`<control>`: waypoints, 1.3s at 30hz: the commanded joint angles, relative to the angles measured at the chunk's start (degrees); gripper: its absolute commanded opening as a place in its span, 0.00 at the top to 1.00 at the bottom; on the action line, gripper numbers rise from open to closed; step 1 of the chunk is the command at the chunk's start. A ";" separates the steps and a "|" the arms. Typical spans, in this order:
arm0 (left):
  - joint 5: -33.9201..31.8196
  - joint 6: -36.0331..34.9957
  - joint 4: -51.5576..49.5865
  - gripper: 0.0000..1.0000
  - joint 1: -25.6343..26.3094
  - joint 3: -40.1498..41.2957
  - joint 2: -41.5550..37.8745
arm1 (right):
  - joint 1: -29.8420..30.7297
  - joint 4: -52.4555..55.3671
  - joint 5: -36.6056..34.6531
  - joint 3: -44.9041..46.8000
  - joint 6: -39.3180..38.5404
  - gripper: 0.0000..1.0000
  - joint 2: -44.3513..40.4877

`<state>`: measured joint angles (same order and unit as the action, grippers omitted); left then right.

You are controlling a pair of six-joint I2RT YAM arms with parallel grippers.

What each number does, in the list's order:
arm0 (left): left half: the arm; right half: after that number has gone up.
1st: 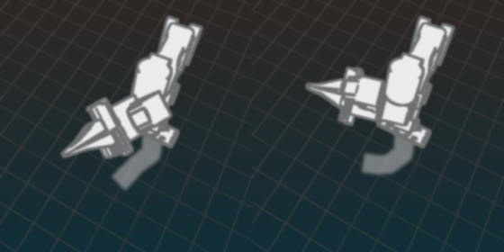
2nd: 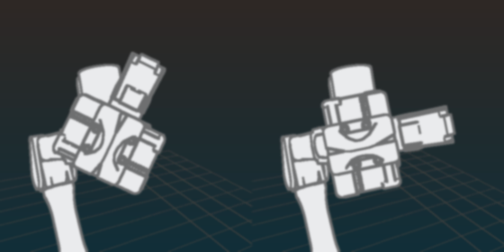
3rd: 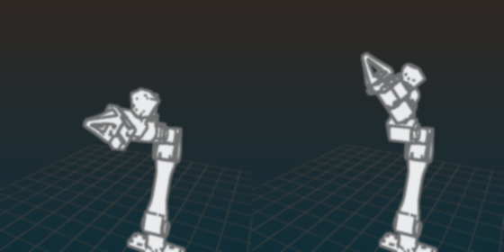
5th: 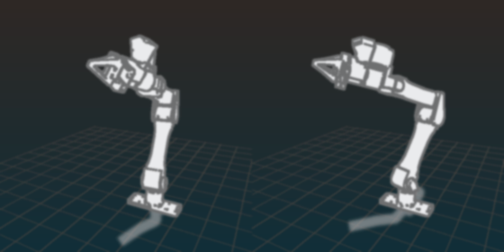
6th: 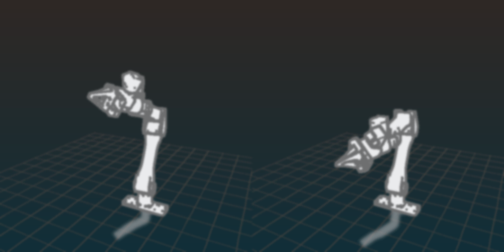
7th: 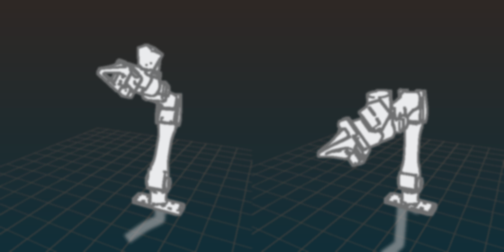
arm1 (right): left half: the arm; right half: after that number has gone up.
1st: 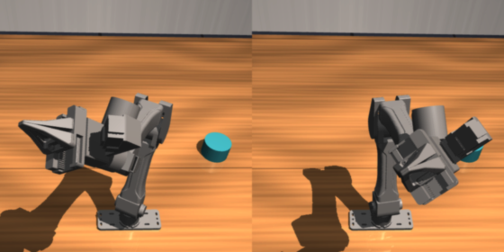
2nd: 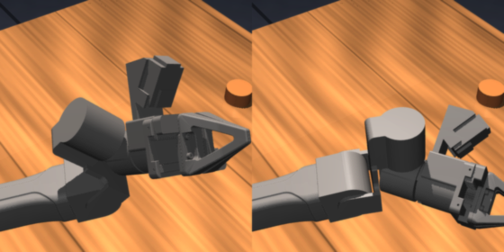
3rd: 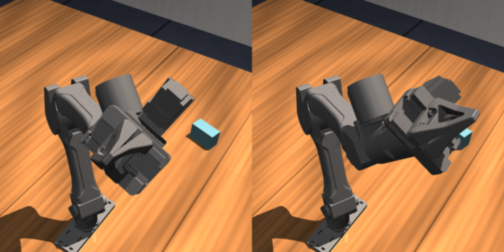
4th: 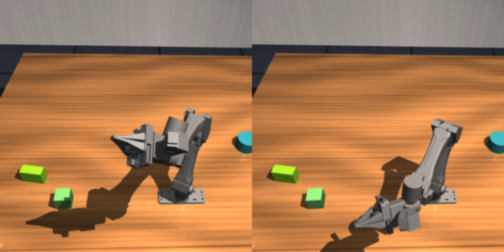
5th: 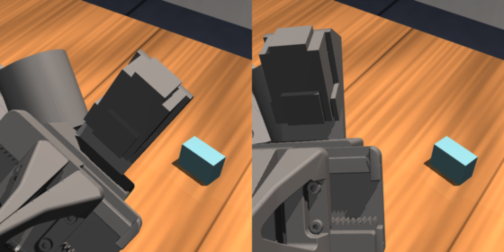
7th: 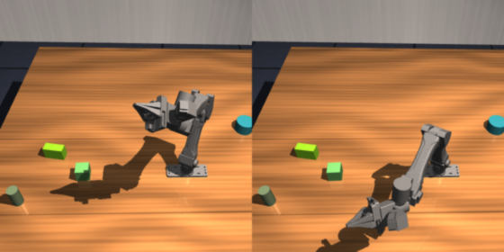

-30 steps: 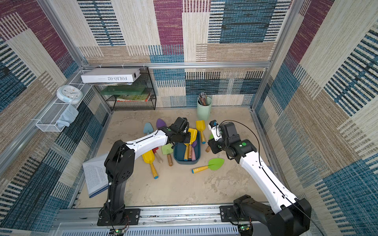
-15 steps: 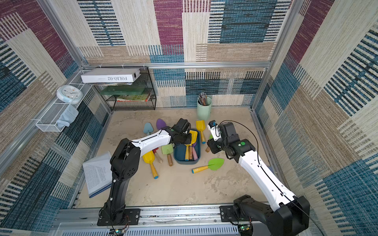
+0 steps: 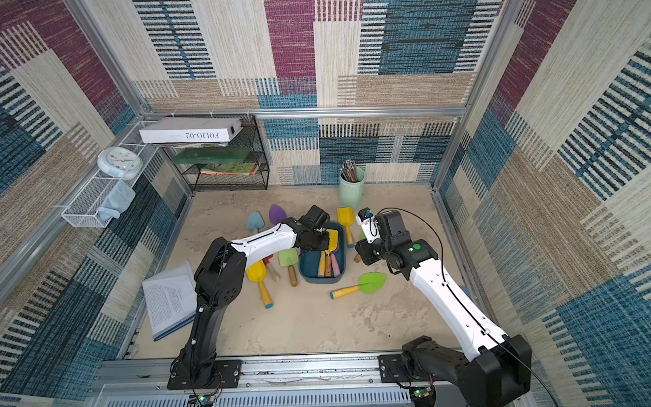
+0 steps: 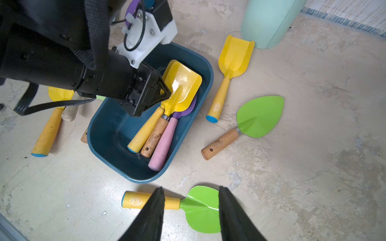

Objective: Put the shovel into the storage box
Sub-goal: Place the shovel in the storage box, then pick up the shovel from the center of the board.

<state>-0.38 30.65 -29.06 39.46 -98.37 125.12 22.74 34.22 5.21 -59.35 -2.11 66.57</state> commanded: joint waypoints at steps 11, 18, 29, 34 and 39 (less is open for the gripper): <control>-1.82 -0.24 -3.88 0.48 0.17 -2.65 -1.47 | -0.02 -2.58 -9.14 1.61 7.95 0.53 0.03; -2.53 -1.06 -4.60 0.39 0.44 -2.32 -4.84 | -0.16 -4.37 -11.22 3.59 16.46 0.53 2.88; -0.87 -3.23 1.89 0.38 1.29 5.41 -14.89 | -0.33 -10.80 -11.84 5.61 27.88 0.48 12.29; 0.02 -4.57 5.11 0.35 1.27 9.50 -19.45 | -0.44 -11.94 -13.25 4.64 31.51 0.47 17.61; 0.63 -5.69 5.91 0.34 1.28 11.66 -21.73 | -0.45 -14.02 -12.90 4.06 33.38 0.45 22.70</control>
<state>-0.99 26.46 -25.19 40.69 -87.42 104.31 22.26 22.28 -7.09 -54.89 28.93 87.77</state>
